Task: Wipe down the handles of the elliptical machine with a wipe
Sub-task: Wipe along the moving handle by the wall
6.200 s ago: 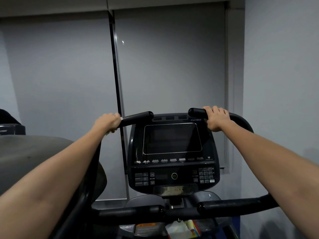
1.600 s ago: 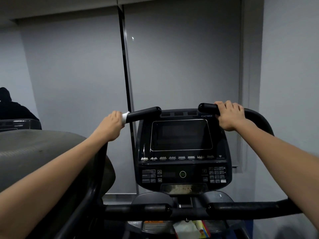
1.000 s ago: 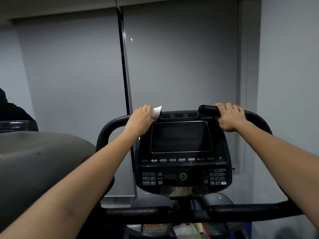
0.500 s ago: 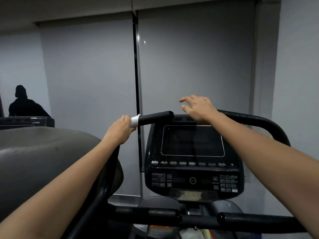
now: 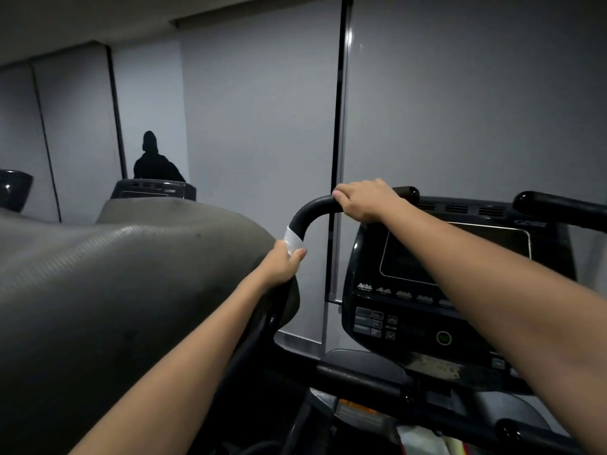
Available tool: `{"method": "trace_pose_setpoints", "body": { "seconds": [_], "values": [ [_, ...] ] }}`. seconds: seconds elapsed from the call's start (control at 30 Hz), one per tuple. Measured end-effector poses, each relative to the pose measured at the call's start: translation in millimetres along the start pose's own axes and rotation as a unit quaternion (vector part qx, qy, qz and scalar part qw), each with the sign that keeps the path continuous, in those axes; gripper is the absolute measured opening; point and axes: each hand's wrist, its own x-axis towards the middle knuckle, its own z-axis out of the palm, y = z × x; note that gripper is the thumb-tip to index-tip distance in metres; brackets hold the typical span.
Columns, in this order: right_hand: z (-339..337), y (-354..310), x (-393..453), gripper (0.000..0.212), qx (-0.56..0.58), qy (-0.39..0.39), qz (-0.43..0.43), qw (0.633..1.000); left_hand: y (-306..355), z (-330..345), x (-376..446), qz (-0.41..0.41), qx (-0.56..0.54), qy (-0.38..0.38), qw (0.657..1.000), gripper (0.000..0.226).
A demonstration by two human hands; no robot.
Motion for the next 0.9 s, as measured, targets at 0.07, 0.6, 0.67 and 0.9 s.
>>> {"method": "trace_pose_setpoints", "body": {
  "seconds": [0.07, 0.6, 0.67, 0.9],
  "values": [
    [4.1, -7.8, 5.6, 0.048, -0.013, 0.009, -0.021, 1.000, -9.5, 6.1, -7.6, -0.027, -0.010, -0.007, 1.000, 0.034],
    [10.1, -19.9, 18.6, 0.058, -0.025, -0.019, 0.005, 0.999, -55.7, 18.2, -68.4, -0.190, -0.024, -0.125, 0.974, 0.095],
    [11.1, -19.7, 19.2, 0.058, -0.026, -0.017, 0.005, 1.000, -39.4, 20.9, -63.6, -0.179, -0.091, -0.074, 0.977, 0.093],
    [11.5, -17.5, 22.3, 0.058, -0.028, -0.021, 0.012, 0.999, 33.2, 2.8, -1.3, -0.175, -0.313, 0.044, 0.933, 0.056]
  ]
}}
